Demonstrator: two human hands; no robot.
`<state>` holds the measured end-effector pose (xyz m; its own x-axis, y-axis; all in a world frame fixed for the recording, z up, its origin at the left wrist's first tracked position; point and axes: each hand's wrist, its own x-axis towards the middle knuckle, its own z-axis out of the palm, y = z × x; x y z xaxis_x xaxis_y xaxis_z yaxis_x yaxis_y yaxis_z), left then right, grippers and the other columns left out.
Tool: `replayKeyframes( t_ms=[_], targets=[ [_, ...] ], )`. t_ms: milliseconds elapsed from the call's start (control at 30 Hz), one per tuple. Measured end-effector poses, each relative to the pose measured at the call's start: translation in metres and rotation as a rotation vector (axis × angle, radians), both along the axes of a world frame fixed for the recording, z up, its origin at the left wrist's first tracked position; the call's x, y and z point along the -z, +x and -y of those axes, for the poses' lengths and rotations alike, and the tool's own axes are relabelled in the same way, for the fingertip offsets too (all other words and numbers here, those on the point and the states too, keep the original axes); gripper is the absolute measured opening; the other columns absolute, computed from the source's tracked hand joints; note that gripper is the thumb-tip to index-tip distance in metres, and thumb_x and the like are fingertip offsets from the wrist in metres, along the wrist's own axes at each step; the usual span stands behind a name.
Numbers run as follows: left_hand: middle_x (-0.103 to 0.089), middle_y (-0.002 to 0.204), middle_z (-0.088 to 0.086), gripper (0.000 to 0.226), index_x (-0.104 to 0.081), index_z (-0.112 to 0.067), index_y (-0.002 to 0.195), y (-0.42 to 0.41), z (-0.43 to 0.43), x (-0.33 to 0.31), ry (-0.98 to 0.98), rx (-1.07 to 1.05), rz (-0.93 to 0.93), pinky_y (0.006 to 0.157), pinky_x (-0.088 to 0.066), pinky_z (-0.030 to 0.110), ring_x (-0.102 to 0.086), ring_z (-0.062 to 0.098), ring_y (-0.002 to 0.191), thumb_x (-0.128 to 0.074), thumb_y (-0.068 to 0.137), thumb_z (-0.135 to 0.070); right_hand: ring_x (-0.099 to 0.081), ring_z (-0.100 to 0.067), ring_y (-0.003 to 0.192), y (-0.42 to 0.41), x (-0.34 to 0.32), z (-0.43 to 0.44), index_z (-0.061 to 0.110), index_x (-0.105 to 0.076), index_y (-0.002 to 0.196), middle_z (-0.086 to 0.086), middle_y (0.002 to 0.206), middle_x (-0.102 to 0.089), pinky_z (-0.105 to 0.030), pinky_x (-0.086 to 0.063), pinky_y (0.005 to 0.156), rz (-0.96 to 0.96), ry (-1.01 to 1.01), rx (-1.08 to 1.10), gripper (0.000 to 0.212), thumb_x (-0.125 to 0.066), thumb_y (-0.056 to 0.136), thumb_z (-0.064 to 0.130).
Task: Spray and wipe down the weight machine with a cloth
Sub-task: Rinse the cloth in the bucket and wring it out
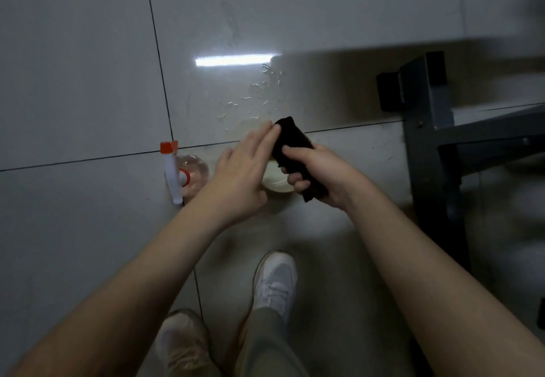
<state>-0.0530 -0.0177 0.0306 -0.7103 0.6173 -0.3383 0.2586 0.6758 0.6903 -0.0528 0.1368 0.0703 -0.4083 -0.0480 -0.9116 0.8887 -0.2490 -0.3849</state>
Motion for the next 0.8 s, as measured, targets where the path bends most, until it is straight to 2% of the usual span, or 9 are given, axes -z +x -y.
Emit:
replayKeyframes(
  t_ms=[100,200,267,333,467,567,633,700,800],
  targets=[
    [-0.013,0.158,0.002,0.109,-0.005,-0.032,0.146,0.002,-0.008,0.012,0.057,0.063,-0.077,0.103,-0.035,0.061,-0.028,0.033,0.142,-0.077,0.067,-0.009,-0.034,-0.003,0.041,0.004,-0.01,-0.008,0.008,-0.048,0.09,-0.004,0.067,-0.045,-0.011,-0.024,0.032,0.045,-0.165,-0.139,0.009,-0.046,0.096,0.014],
    [-0.037,0.149,0.015,0.091,-0.012,-0.025,0.149,-0.01,-0.016,0.007,0.169,0.081,-0.054,0.102,-0.038,0.055,-0.039,0.034,0.134,-0.066,0.075,-0.024,-0.034,-0.003,0.043,0.006,-0.017,-0.01,0.007,-0.048,0.09,-0.001,0.063,-0.046,-0.012,-0.024,0.035,0.042,-0.193,-0.388,0.004,-0.051,0.09,0.003],
    [-0.047,0.14,0.019,0.087,-0.02,-0.016,0.151,-0.018,-0.022,0.0,0.143,0.126,-0.023,0.098,-0.042,0.048,-0.047,0.035,0.124,-0.067,0.078,-0.018,-0.036,-0.005,0.042,0.004,-0.019,-0.006,0.006,-0.052,0.09,0.002,0.055,-0.048,-0.016,-0.026,0.036,-0.014,-0.03,-0.577,0.01,-0.06,0.085,0.003],
    [-0.053,0.131,0.016,0.083,-0.026,-0.014,0.149,-0.023,-0.029,-0.005,-0.007,0.18,-0.022,0.091,-0.045,0.046,-0.052,0.033,0.117,-0.069,0.078,-0.015,-0.038,-0.008,0.039,0.0,-0.017,-0.004,0.009,-0.055,0.08,0.002,0.049,-0.047,-0.02,-0.03,0.036,-0.064,0.179,-0.723,0.012,-0.068,0.08,0.009],
    [-0.063,0.105,0.013,0.032,-0.048,-0.008,0.117,-0.028,-0.042,0.0,-0.308,0.248,-0.187,0.064,-0.038,0.039,-0.06,0.036,0.095,-0.056,0.086,-0.014,-0.046,-0.022,0.051,-0.007,0.0,0.003,0.013,-0.046,0.06,-0.004,0.054,-0.046,-0.022,-0.035,0.041,-0.077,0.589,-1.126,0.027,-0.062,0.082,0.016],
    [-0.063,0.107,0.009,0.02,-0.057,-0.011,0.108,-0.032,-0.055,0.011,-0.378,0.205,-0.143,0.065,-0.038,0.035,-0.061,0.033,0.098,-0.05,0.089,-0.011,-0.048,-0.021,0.063,-0.006,0.02,0.005,0.018,-0.043,0.06,-0.001,0.06,-0.043,-0.024,-0.04,0.052,-0.093,0.893,-1.175,0.029,-0.058,0.084,0.016],
    [-0.064,0.108,0.006,0.02,-0.062,-0.014,0.104,-0.033,-0.061,0.018,-0.407,0.177,-0.065,0.067,-0.043,0.034,-0.062,0.03,0.1,-0.049,0.089,-0.011,-0.054,-0.025,0.074,-0.003,0.026,0.003,0.015,-0.049,0.066,-0.002,0.067,-0.045,-0.028,-0.044,0.065,-0.111,1.019,-1.196,0.022,-0.051,0.088,0.013],
    [-0.061,0.097,0.003,0.017,-0.062,-0.017,0.095,-0.033,-0.065,0.025,-0.428,0.154,0.039,0.069,-0.044,0.032,-0.061,0.027,0.094,-0.048,0.087,-0.012,-0.061,-0.028,0.083,-0.001,0.033,0.0,0.014,-0.061,0.083,-0.003,0.077,-0.052,-0.029,-0.043,0.066,-0.255,1.091,-1.296,0.013,-0.049,0.088,0.012],
    [-0.05,0.084,0.001,0.013,-0.059,-0.019,0.085,-0.036,-0.069,0.034,-0.426,0.143,0.185,0.073,-0.045,0.032,-0.05,0.025,0.082,-0.048,0.088,-0.013,-0.06,-0.025,0.079,-0.002,0.041,-0.005,0.015,-0.065,0.093,-0.005,0.087,-0.064,-0.028,-0.041,0.063,-0.4,1.171,-1.371,0.017,-0.049,0.089,0.01]
  ],
)
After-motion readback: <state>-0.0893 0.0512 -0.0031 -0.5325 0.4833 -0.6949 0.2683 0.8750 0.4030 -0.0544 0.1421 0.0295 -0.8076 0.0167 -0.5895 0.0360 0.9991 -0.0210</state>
